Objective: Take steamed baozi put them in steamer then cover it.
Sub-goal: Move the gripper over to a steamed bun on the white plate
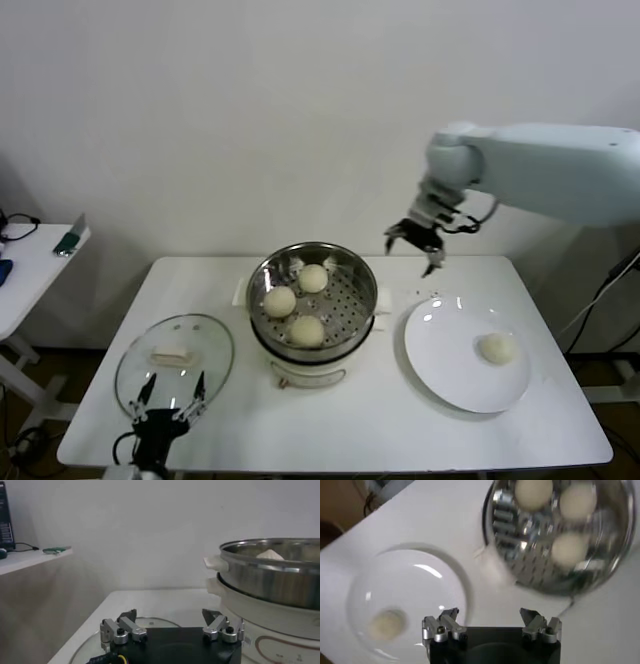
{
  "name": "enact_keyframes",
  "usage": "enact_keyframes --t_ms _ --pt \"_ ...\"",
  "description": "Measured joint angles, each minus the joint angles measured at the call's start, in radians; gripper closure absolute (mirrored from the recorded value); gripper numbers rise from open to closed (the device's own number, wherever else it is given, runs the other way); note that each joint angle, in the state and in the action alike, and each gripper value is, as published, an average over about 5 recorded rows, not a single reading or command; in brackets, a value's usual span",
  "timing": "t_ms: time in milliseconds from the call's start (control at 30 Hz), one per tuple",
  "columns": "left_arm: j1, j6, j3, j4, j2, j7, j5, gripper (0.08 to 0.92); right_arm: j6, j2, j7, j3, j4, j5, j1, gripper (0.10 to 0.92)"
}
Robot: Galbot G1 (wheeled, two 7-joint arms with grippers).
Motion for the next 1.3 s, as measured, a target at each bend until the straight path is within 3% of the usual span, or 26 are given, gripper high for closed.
enact_keyframes --t_ms 500,1300 --pt "-0.004 0.001 -0.005 0.012 -0.005 0.001 -0.001 0.177 -0.309 -0.263 0.069 -0.017 -0.02 0.01 -0.187 0.203" --pt "0.01 -0.002 -0.001 0.018 -0.014 -0.002 0.018 0.177 -0.406 -0.264 0.15 0.296 -0.205 -0.102 -0.6 0.211"
